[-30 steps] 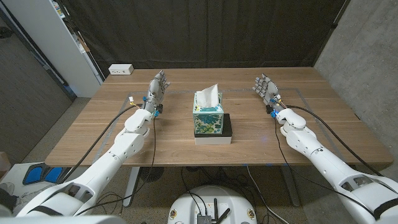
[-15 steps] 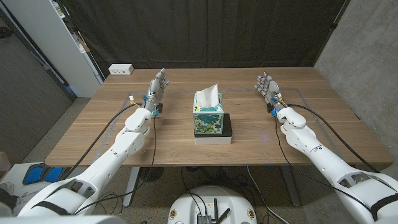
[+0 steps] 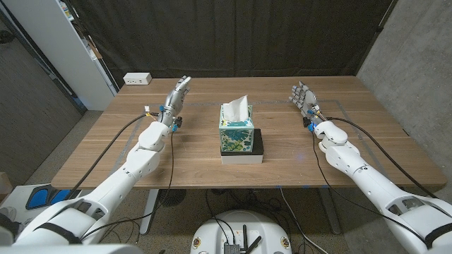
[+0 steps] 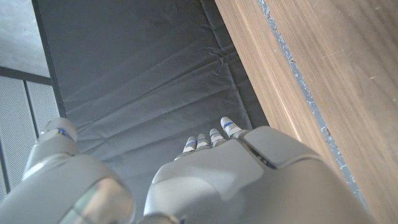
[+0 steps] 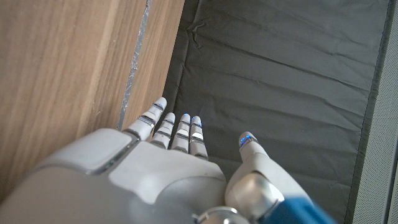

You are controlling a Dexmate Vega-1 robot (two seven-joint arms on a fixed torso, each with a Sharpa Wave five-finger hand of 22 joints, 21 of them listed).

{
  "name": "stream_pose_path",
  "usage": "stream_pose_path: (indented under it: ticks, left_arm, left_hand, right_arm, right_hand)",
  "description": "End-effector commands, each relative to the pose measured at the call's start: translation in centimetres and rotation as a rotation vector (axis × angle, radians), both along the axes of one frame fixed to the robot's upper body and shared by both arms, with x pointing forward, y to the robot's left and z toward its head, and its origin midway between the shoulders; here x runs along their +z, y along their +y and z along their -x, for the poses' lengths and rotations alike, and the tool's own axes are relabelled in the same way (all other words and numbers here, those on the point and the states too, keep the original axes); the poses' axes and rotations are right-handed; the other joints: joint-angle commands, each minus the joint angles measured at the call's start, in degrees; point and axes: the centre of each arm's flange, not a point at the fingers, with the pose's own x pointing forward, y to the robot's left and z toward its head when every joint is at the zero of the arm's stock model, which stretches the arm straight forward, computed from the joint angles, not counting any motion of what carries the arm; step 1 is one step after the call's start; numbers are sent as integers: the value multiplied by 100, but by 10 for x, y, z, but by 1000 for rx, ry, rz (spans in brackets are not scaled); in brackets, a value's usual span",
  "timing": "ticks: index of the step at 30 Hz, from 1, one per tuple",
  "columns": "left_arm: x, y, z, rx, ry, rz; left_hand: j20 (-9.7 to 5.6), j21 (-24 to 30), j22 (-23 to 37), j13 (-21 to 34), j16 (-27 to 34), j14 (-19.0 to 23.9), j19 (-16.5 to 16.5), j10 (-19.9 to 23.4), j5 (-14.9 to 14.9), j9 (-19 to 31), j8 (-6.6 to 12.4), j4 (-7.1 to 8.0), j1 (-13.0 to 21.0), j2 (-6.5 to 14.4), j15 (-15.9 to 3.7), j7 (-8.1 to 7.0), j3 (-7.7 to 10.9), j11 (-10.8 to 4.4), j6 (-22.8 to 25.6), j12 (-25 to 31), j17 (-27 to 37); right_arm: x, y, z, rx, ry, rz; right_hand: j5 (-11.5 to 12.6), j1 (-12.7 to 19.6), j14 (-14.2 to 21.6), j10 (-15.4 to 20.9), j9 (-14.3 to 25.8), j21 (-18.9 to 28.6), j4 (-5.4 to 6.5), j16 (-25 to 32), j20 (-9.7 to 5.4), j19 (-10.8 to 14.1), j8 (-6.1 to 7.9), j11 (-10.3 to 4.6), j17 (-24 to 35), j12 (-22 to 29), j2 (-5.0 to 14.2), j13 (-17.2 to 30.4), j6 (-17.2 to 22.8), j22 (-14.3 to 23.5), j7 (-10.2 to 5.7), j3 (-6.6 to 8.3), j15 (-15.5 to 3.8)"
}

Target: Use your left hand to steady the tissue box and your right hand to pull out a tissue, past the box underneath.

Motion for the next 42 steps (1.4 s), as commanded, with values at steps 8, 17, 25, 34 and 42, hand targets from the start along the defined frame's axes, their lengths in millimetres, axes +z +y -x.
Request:
stream_pose_path:
  ticks: [8, 17, 25, 34, 42]
  left_arm:
    - [-5, -3, 18, 37, -29, -47]
    - [-10, -9, 31, 29, -40, -46]
    - [-19, -13, 43, 24, -43, -40]
    - [-34, -15, 55, 13, -40, -19]
    - [-41, -17, 63, 10, -45, -19]
  left_hand:
    - [-364, -104, 15, 20, 11, -1949, -670, -2044, 87, 14, 8, 11, 114, -2, 49, 25, -163, 17, -2623, 14, 6]
    - [-362, -124, 18, 18, 39, -1917, -640, -2017, 116, 13, 37, 22, 132, 14, 41, 11, -225, 1, -2591, 42, 5]
    - [-359, -143, 20, 16, 48, -1911, -626, -2018, 136, 12, 48, 31, 143, 26, 38, 8, -270, -8, -2582, 50, 4]
    - [-349, -166, 22, 14, 57, -1900, -609, -2013, 161, 11, 62, 44, 156, 42, 36, -2, -324, -12, -2567, 61, 3]
    - [-344, -183, 24, 13, 58, -1902, -606, -2016, 176, 11, 65, 52, 163, 50, 30, -10, -358, -17, -2568, 64, 3]
  right_arm:
    - [1, -1, 10, -9, -5, 26]
    - [-1, -4, 12, -10, -8, 17]
    - [-1, -3, 14, -12, -10, 17]
    - [-1, 0, 15, -12, -9, 20]
    - [-1, 3, 16, -13, -9, 23]
  right_hand:
    - [10, -13, 30, 58, 21, -17, -72, -39, 46, 45, -15, 52, -26, -15, -96, 27, 62, 18, 27, -59, -27]
    - [6, -34, 2, 35, 20, -38, -99, -72, 78, 15, -29, 70, -49, -38, -147, 28, 44, 17, 45, -90, 5]
    - [8, -39, 6, 27, 20, -42, -110, -78, 83, 15, -34, 68, -58, -47, -150, 28, 39, 17, 45, -97, 7]
    - [10, -37, -1, 24, 20, -47, -128, -92, 88, 11, -37, 69, -70, -55, -153, 28, 36, 17, 47, -101, 12]
    - [11, -40, -2, 25, 20, -52, -138, -99, 87, 7, -42, 72, -78, -60, -149, 28, 27, 17, 56, -105, 19]
